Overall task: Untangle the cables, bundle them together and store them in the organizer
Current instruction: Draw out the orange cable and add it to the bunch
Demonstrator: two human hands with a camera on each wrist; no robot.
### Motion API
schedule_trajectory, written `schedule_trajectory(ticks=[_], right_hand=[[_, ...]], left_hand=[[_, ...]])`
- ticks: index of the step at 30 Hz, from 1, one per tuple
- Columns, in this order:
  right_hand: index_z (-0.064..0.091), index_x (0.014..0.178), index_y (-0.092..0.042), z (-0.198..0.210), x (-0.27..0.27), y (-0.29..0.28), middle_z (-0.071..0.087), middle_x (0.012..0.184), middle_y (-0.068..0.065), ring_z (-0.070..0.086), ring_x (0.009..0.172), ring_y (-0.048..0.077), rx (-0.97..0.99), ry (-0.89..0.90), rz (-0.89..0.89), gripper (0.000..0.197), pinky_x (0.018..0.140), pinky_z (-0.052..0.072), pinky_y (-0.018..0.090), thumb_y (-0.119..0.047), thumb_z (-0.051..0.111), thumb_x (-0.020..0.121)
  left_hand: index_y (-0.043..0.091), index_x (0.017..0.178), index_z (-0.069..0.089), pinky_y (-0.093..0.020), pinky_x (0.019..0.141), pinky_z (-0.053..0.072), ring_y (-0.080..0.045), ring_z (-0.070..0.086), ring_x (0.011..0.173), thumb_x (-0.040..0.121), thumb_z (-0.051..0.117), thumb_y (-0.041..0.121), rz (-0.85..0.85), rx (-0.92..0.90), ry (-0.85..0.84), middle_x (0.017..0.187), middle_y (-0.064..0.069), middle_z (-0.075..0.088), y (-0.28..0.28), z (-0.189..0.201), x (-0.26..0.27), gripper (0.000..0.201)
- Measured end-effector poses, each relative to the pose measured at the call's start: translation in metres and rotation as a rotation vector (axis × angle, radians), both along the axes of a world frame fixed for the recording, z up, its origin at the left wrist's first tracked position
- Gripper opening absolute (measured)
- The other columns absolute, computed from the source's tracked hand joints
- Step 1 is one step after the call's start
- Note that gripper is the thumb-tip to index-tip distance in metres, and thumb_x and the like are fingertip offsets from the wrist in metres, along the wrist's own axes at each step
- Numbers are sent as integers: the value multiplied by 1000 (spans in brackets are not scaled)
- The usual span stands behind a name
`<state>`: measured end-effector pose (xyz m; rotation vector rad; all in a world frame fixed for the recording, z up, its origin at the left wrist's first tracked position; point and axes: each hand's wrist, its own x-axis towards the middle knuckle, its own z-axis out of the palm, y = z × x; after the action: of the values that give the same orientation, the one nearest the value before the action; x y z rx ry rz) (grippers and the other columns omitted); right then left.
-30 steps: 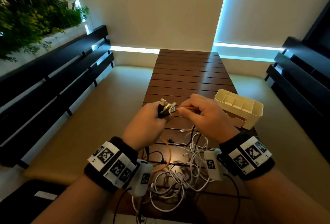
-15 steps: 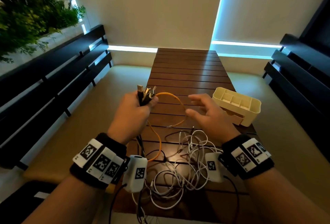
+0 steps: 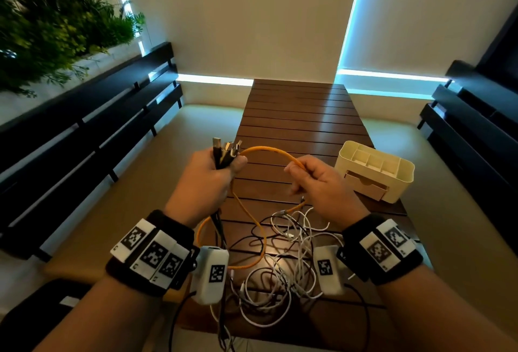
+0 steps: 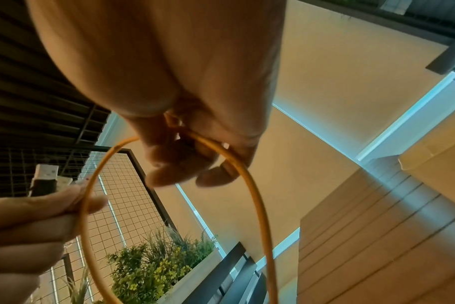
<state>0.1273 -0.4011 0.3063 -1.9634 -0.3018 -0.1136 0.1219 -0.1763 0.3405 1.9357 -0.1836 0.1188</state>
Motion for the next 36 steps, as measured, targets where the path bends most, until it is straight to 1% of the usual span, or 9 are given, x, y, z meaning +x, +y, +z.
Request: schedule_trajectory(ticks=[3,7,10,14,17,22,27,32,36], right_hand=[[68,100,-29,6,-3,-3,54,63,-7,48,56,3,-189,-45,-30,16,54,42,13,-32,52,101],[68,103,-29,13,-13,6,54,64,-7,47,55,2,-301,-49,59,16,54,40,12,-29,53,101],[67,99,-32,23,-25,14,58,64,-7,48,56,4,-237,-107,62,13,54,40,15,-27,55,99],[66,90,-33,37,-41,9,64,68,-8,60,61,11,-157,-90,-18,13,57,48,19,-32,56,98],[68,91,-27,41,-53,6,69,71,-5,66,64,5,-180,-34,-7,14,61,51,13,-28,57,98],[69,92,-17,21,-69,6,75,77,-3,72,69,7,-177,233,112,14,66,56,17,-25,59,98],[64,99,-8,-21,-86,14,77,86,2,75,79,13,-248,620,268,18,81,59,33,-26,58,98],[70,97,-24,-44,-80,8,74,93,-3,68,88,9,-808,611,390,31,90,55,41,-52,57,94],[67,106,-32,-41,-70,5,68,103,-11,64,95,4,-628,531,229,32,90,55,37,-58,63,87]], left_hand=[[13,99,69,-41,56,40,-22,43,53,98,59,26,57,72,-68,63,-7,49,0,4,-6,16],[19,98,68,-45,76,51,-28,63,79,97,62,20,-45,157,-133,90,-9,69,-17,7,-16,6],[16,84,65,-21,57,39,-7,49,58,96,62,19,-215,274,-124,69,4,60,-26,0,-21,13],[18,71,59,-18,52,36,-4,38,47,95,64,21,-198,266,-38,54,10,47,-19,-1,-22,24],[14,75,61,-28,52,38,-3,38,41,94,65,24,-190,215,69,45,12,45,-9,3,-23,22],[3,98,67,-24,43,38,-8,39,41,95,62,29,-240,238,191,49,8,40,5,-8,-25,26],[-8,114,56,-27,43,32,-12,30,43,96,61,27,-157,70,315,54,3,32,16,-26,-26,40],[-11,117,54,-24,41,32,-10,32,42,97,59,24,-155,-38,344,52,5,34,21,-28,-33,41],[-13,119,51,-24,41,30,-10,30,42,98,56,22,-187,-115,350,52,5,32,13,-24,-42,41]])
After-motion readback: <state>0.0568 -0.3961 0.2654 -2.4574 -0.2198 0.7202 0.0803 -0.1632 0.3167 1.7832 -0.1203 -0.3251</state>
